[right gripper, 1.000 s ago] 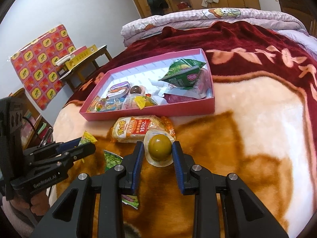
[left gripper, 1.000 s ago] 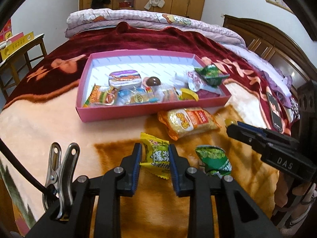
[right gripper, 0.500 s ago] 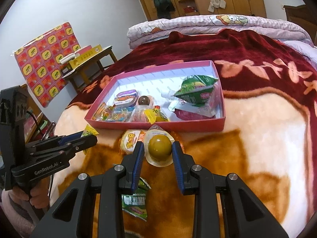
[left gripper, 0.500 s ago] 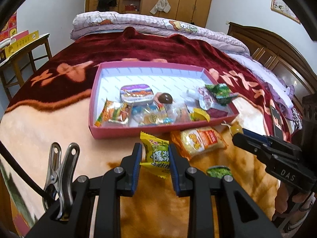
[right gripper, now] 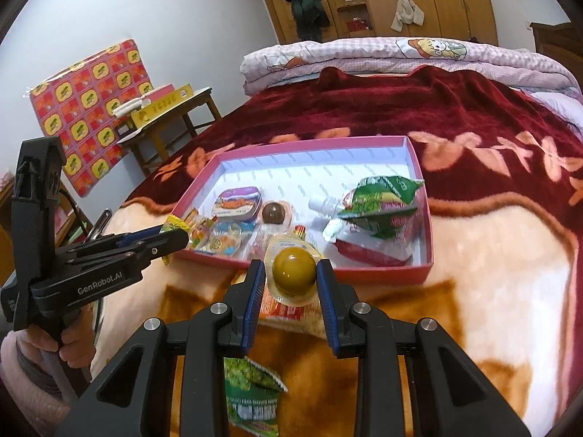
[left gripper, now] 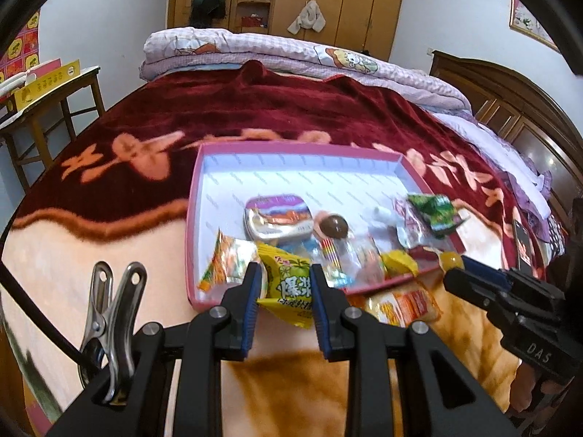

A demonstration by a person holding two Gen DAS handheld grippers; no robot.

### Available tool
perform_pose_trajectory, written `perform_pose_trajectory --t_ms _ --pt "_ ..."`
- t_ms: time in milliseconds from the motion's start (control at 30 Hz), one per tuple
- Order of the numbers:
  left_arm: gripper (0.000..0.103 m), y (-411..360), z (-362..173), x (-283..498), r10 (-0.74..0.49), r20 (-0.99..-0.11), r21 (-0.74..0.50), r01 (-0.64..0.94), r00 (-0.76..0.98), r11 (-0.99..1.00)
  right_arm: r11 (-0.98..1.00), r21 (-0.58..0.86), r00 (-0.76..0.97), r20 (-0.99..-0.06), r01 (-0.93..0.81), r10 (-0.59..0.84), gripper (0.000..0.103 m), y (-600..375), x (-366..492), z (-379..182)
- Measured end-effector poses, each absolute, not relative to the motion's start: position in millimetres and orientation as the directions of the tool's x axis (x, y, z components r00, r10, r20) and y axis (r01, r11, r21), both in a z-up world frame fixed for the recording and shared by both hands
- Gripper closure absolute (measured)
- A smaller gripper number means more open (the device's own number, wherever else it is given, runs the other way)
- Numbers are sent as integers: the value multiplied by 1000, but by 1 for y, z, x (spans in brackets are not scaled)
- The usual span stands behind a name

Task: Organize snacks
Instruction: 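Carry the yellow candy over the box with the left tool while the right tool carries the ball, then open the left tool to drop the yellow candy while the right tool releases the ball in the box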

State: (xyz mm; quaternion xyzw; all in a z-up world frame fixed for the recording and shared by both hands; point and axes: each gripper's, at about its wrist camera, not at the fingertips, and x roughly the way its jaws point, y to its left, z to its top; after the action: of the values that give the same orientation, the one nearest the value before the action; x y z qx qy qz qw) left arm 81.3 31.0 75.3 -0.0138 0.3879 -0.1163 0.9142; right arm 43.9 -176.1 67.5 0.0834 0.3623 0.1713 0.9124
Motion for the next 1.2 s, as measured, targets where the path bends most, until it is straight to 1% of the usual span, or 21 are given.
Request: perform_pose_trajectory --t_ms 200,533,833,900,967,1100,1200 --pt "75 29 79 99 -210 -696 -93 203 687 975 927 286 681 -630 -243 373 73 -177 55 68" --pt "75 35 66 135 -188 -712 -96 172 677 981 928 292 676 -638 -232 369 73 -178 64 63" --pt "75 36 53 150 -174 -731 -84 165 660 983 930 285 670 -646 -232 365 73 -174 75 59" --pt "69 36 51 153 -160 -737 -72 159 657 985 930 282 669 -647 -234 365 73 -173 76 58" --pt "66 37 50 153 -158 -734 -71 157 660 985 930 281 667 -649 -236 365 73 -172 78 57" --pt "63 39 50 154 -163 -738 -82 153 655 985 931 281 663 -654 -235 364 73 -170 82 55" --pt "63 40 51 154 -165 -739 -85 153 654 985 932 278 663 -656 -232 360 73 -169 83 54"
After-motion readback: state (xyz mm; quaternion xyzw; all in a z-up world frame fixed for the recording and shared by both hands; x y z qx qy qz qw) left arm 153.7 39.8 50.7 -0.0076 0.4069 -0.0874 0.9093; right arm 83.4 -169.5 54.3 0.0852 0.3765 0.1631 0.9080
